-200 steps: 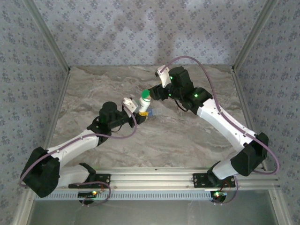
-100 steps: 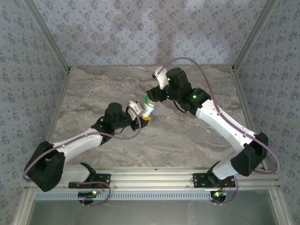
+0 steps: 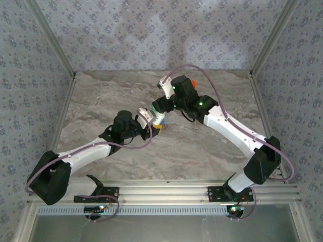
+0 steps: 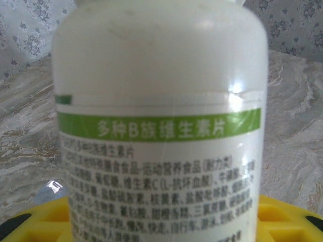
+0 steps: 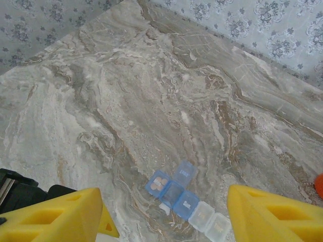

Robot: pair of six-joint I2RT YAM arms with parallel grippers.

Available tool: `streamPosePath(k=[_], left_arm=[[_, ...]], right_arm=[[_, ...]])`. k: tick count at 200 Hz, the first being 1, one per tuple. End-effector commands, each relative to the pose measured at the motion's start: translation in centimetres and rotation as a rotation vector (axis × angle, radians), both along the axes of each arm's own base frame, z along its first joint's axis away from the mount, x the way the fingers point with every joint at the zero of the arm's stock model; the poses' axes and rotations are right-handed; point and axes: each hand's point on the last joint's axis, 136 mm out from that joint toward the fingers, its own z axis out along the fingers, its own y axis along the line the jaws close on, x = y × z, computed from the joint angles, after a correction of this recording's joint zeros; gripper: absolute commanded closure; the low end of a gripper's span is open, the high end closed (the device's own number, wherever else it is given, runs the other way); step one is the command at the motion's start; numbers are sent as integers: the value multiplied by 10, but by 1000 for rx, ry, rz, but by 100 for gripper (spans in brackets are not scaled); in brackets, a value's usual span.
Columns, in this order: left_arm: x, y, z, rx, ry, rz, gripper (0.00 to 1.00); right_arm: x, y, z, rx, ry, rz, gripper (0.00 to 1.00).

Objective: Sort the pills into containers

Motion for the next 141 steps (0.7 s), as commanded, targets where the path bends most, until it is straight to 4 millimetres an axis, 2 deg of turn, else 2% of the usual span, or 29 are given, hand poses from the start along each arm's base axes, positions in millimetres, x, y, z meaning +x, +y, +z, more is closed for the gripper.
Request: streamPosePath(k=[1,34,78,108,116,120,141], left_arm=[[5,-1,19,-58,-48,24,100],[3,8,8,-57,-25,68,100],[10,22,-2,-52,15,171,100],[14,27,-10,-53,57,219,100],[15,28,-13,-47,73,227,100],[15,28,-15,-43,80,232,100],[18,33,-25,-26,111,263,100]], right_arm=[[-1,-6,21,85,3,19,32],[17,-38,27,167,18,-61,31],[38,-85,1,231,56,-203,31],[38,-92,-21,195,77,-212,32],[38,-91,-21,193,73,-204,32],[35,-92,-38,174,104,-205,32],[35,-87,-62,158,139,-181,34]])
